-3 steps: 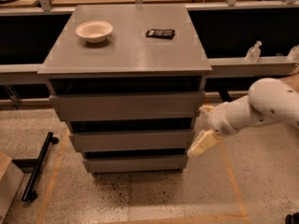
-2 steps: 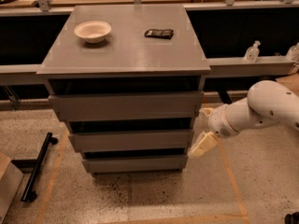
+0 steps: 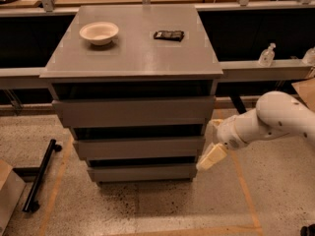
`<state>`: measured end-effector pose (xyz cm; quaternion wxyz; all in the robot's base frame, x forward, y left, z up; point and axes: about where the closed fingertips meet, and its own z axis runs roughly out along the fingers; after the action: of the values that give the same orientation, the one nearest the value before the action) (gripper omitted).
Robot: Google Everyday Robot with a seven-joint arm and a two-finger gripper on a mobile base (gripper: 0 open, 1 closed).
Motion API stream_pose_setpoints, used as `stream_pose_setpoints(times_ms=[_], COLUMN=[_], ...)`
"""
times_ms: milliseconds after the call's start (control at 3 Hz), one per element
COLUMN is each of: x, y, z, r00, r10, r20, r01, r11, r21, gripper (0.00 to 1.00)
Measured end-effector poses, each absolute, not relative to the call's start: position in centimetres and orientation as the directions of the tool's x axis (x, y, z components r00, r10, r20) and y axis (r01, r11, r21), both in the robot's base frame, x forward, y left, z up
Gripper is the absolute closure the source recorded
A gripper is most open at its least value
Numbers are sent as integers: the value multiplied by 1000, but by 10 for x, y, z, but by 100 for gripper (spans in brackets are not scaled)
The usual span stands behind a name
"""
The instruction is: Open middle drawer
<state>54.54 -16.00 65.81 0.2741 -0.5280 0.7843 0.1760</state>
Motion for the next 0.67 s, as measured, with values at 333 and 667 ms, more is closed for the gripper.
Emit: stream_pose_setpoints(times_ms=[333, 667], x=[561, 573], y=[-146, -132], z=[615, 588], r00=[-305, -310], r10=[-700, -676], r20=[-646, -668], r01=[-930, -933], r11=[366, 351], r21=[42, 79], gripper=[0, 0])
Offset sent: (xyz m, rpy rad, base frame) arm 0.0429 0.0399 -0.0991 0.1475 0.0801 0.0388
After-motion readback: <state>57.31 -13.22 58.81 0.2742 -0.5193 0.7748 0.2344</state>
